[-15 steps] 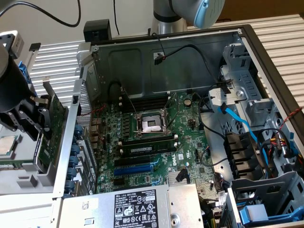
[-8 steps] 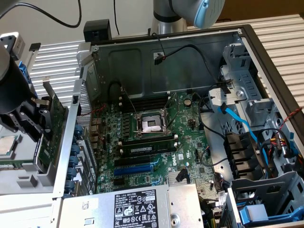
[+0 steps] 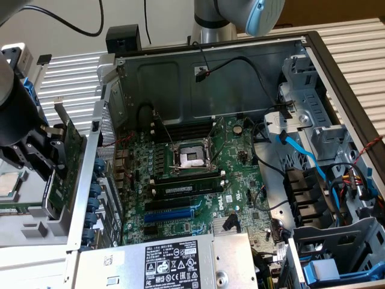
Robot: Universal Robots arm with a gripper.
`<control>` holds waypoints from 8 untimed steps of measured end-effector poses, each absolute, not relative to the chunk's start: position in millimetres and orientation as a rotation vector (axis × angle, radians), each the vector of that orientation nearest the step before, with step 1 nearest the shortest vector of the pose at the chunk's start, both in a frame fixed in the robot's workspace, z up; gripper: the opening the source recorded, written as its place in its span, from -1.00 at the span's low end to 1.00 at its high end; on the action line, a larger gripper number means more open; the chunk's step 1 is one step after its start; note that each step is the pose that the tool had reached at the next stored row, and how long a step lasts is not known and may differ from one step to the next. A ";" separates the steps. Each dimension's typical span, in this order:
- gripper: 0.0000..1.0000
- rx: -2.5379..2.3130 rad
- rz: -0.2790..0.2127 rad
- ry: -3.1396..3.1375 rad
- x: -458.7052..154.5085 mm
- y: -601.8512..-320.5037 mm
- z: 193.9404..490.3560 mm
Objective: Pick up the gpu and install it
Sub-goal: 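Pick up the gpu and move the gpu toward the slot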
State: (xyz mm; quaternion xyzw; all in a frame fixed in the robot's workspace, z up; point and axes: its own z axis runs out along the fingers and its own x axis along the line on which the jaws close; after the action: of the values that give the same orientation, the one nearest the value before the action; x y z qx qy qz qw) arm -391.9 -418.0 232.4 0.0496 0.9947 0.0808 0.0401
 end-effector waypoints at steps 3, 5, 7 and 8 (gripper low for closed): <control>-0.12 0.152 0.248 3.047 -391.8 -418.0 231.9; -0.12 0.152 0.248 3.047 -391.8 -418.0 231.6; -0.12 0.152 0.248 3.047 -391.8 -418.0 231.6; -0.12 0.152 0.248 3.047 -391.8 -418.0 231.5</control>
State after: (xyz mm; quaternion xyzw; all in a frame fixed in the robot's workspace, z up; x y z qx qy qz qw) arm -391.8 -418.0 231.5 0.0496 0.9947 0.0809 0.0402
